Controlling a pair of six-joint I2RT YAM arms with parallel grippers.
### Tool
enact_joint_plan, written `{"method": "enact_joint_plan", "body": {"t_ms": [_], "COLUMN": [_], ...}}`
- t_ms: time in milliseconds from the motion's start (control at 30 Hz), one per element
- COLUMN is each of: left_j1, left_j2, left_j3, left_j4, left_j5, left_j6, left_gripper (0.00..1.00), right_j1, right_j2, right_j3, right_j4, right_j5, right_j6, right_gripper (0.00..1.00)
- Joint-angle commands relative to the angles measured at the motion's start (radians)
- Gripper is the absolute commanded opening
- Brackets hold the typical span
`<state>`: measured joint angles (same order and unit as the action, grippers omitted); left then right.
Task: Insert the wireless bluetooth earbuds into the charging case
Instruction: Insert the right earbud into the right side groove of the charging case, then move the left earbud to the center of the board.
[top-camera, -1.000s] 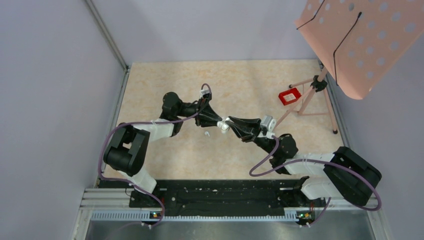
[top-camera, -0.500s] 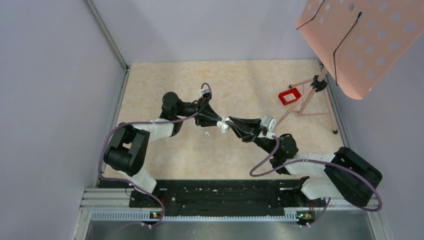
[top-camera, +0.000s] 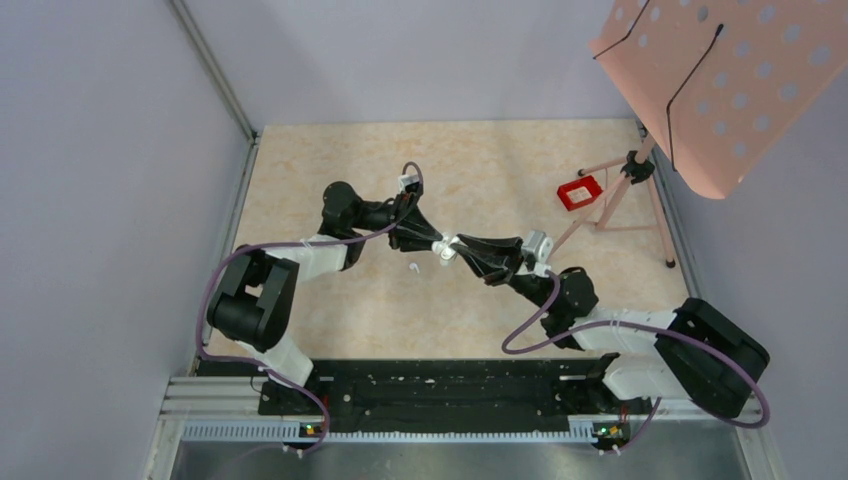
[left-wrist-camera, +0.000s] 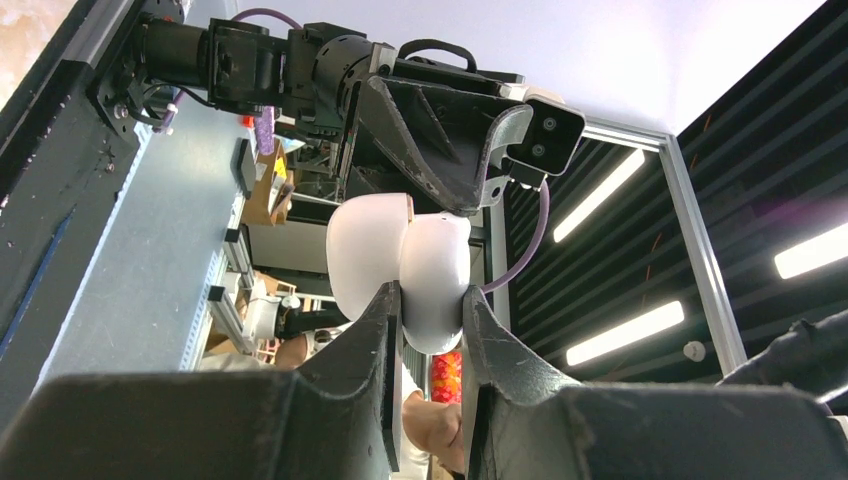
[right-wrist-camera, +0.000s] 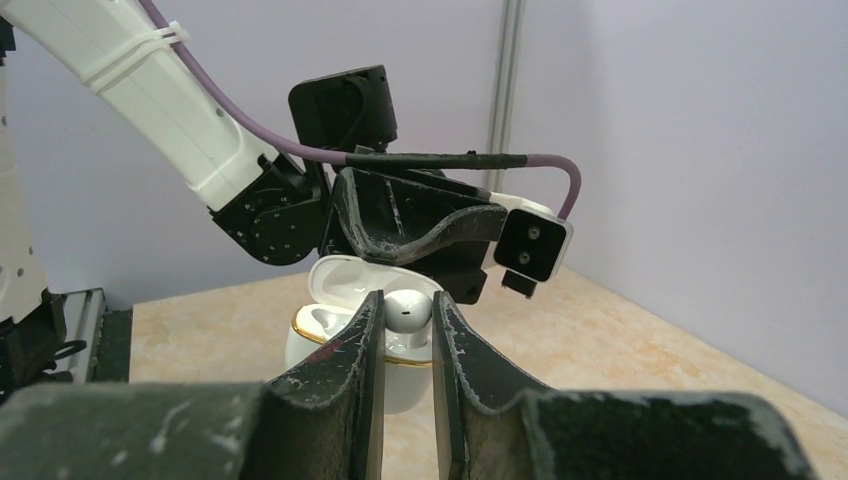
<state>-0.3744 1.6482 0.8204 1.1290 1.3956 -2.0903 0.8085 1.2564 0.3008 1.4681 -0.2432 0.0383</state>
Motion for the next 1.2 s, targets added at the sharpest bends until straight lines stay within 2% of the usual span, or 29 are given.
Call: {"method": "enact_joint_plan", "body": {"t_ms": [0,200,467,633,733,933,967,1167], "left_j1": [0.008,0.009,0.009,0.009,0.009,0.009,0.009,0.008], "left_j2": [0.001,-0.002,-0.009,-0.007,-0.007,-0.008,-0.008,-0.009], "left_j3": [0.046,0.048,0.051,0.044,0.039,0.03,0.03,0.026], "left_j4": [0.08,0.084,0.084,0.087,0.087,0.086,0.086,0.082], "left_j5": [-0.004,-0.004,0.002,0.002,0.003,-0.001,-0.001,-0.004], "left_j6": [-0.035,-0.036,-0.035,-0.032,-0.031,-0.027,-0.025,-0.017], "left_gripper": [0.0,0.0,0.0,0.0,0.0,0.0,0.0,0.0], "right_j1": [-0.003,-0.002,-0.002,-0.002,-0.002,-0.002,-0.003,-0.002], "right_j2": [-0.039,-0.061,-0.052,-0.071,-0.097,-0.139,-0.15,-0.201], "right_j3": [0.005,0.038,0.068,0.079,0.115,0.159,0.161,0.181], "right_j4": [-0.09,-0.2,-0.256,-0.276,-0.362,-0.44,-0.442,-0.501], "right_j5": [-0.041,-0.045,-0.048,-0.052,-0.054,-0.041,-0.039,0.005], "right_j6": [0.019,0.018,0.026,0.041,0.05,0.066,0.07,0.089], "right_gripper": [0.0,0.0,0.0,0.16,0.24,0.47,0.55,0.71]}}
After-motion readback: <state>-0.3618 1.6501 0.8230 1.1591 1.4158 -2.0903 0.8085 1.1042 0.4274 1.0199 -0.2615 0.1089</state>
